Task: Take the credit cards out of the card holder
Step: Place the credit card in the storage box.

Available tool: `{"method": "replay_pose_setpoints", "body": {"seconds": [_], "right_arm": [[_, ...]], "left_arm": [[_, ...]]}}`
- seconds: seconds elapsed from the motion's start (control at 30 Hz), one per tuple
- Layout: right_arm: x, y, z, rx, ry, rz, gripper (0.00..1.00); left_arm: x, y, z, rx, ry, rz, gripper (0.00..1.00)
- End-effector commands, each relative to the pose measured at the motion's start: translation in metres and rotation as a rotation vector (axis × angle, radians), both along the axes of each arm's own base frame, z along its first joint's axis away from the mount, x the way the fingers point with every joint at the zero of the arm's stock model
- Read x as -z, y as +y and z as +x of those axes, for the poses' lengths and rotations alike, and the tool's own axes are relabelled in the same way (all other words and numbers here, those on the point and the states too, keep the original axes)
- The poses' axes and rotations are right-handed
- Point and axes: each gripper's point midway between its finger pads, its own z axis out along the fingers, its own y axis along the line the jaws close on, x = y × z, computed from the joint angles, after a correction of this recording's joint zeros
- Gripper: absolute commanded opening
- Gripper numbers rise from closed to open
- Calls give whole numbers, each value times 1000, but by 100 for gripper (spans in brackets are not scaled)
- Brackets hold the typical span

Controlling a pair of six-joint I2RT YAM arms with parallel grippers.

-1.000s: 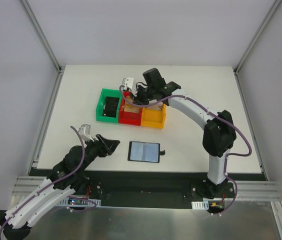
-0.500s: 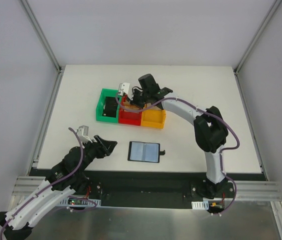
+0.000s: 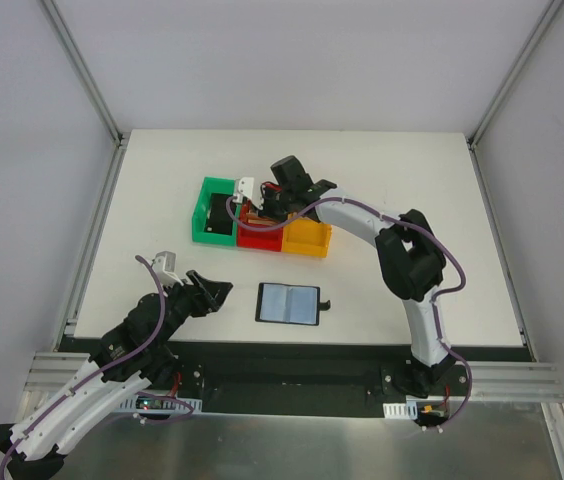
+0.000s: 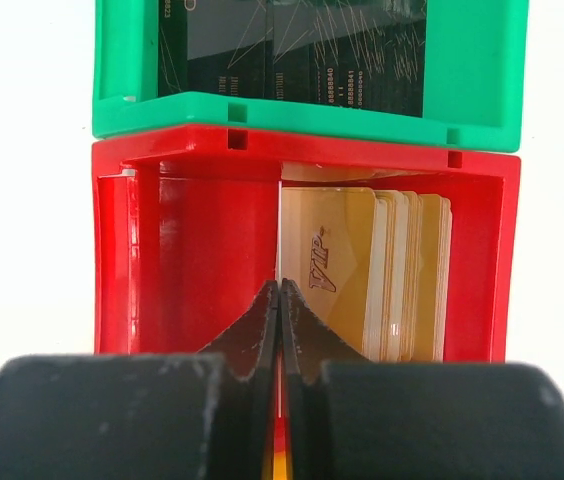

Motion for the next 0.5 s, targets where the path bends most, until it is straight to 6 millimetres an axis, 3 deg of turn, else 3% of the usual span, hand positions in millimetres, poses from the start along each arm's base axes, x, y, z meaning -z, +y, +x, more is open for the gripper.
{"method": "replay_pose_setpoints", "body": {"seconds": [0.0, 0.47], "right_arm": [[-12, 8, 5, -41, -46, 8, 0], [4, 11, 4, -42, -16, -4, 0]], "left_arm": [[-10, 5, 4, -26, -29, 5, 59], [-4, 6, 5, -37, -11, 14, 59]]}}
